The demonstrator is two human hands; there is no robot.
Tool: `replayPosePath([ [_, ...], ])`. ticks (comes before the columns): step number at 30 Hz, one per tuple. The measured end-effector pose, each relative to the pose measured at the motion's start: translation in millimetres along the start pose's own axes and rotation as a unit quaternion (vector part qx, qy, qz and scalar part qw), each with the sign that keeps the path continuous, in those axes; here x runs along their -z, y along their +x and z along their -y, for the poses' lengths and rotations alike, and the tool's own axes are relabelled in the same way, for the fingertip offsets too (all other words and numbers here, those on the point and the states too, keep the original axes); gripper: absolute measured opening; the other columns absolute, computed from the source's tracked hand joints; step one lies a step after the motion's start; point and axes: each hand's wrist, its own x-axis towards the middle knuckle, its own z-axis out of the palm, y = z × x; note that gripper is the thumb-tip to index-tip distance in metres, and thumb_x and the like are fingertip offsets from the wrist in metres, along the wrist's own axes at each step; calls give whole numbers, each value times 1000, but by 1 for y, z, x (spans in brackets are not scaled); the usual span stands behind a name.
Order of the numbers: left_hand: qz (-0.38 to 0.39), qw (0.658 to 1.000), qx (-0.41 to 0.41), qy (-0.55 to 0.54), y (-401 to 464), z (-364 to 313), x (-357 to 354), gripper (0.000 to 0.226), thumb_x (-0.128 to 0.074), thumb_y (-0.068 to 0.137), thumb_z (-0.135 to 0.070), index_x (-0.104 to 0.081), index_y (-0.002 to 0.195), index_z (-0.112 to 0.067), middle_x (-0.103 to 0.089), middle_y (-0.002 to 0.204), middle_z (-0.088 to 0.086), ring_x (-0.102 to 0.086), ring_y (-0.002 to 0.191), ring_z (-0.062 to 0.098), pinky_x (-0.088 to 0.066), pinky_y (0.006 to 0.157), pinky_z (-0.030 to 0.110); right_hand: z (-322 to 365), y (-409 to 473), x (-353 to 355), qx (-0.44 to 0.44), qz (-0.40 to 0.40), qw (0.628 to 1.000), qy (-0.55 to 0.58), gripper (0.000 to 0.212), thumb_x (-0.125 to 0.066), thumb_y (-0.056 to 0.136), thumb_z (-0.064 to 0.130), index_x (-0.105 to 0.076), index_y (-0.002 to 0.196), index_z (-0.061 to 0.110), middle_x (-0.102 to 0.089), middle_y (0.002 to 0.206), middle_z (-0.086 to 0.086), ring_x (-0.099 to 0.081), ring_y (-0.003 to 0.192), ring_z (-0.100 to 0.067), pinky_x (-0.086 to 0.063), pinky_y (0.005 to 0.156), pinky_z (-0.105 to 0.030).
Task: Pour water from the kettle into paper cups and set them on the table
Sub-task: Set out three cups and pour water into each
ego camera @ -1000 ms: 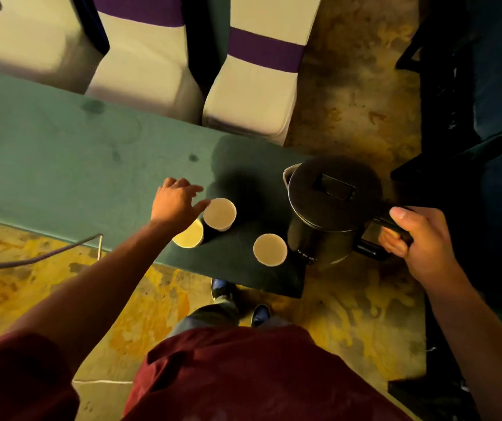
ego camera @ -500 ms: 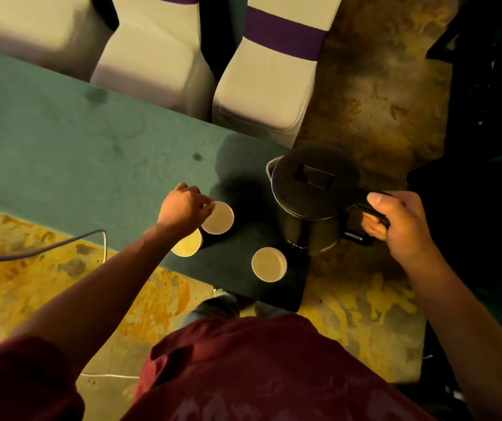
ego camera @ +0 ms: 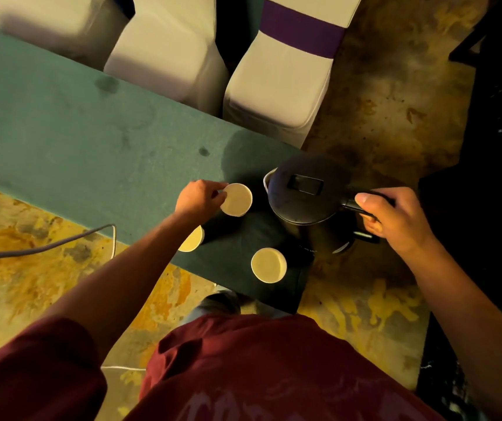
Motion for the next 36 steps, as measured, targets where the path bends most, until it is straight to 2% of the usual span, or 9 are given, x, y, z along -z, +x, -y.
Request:
replayPosePath([
  [6,17,999,11,-29,-1,1,0,27,-60,95,-24,-72,119,-19,-74,95,7,-62,75,18,-41,64,27,-7,2,-8,5,20,999,-44,41,-63,83,47,-58,56,17,-44,45,7,-39,40,-3,-29,43,-18],
  [9,32,999,6,-37,-3,1,0,27,-59,95,-23,-72,118,-19,-74,94,8,-68,80,23,-47,65,30,-7,1,-13,6,31,998,-55,40,-63,83,48,-58,54,22,-42,44,7,-37,39,-5,-28,41,-20],
  [12,35,998,-1,-43,-5,1,1,27,-59,95,-23,-73,117,-19,-75,93,8,-70,81,24,-54,70,36,-3,1,-17,15,34,994,-99,43,-62,83,52,-59,57,18,-45,44,5,-40,40,-7,-29,44,-26],
  [14,35,998,0,-47,-5,1,1,26,-59,95,-23,-73,117,-19,-74,91,8,-70,80,23,-55,70,37,0,1,-20,26,39,990,-130,39,-61,83,53,-61,55,26,-48,45,7,-44,42,-5,-31,48,-28],
  [18,37,997,-9,-63,-4,2,-1,26,-59,96,-22,-72,117,-17,-74,93,7,-68,79,21,-49,66,30,4,1,-26,31,38,987,-152,32,-59,82,54,-64,53,40,-52,47,14,-49,44,-2,-33,52,-29],
  [26,27,997,0,-71,-4,6,-4,26,-61,95,-24,-74,116,-17,-75,90,7,-64,72,16,-45,63,27,2,-1,-27,35,38,983,-177,31,-59,83,54,-65,56,41,-55,49,16,-53,47,-2,-36,51,-29],
  [34,25,996,3,-80,-5,7,-3,26,-60,95,-25,-74,115,-18,-69,78,-1,-58,62,8,-38,52,19,1,-2,-31,16,42,985,-169,31,-61,81,55,-66,56,39,-54,48,16,-52,46,-1,-38,53,-31],
  [36,27,996,3,-80,-5,7,-3,25,-60,95,-25,-74,114,-18,-73,81,2,-60,63,9,-40,54,22,1,-2,-32,12,42,985,-166,31,-61,81,55,-66,55,40,-54,47,17,-52,45,-1,-39,54,-31],
])
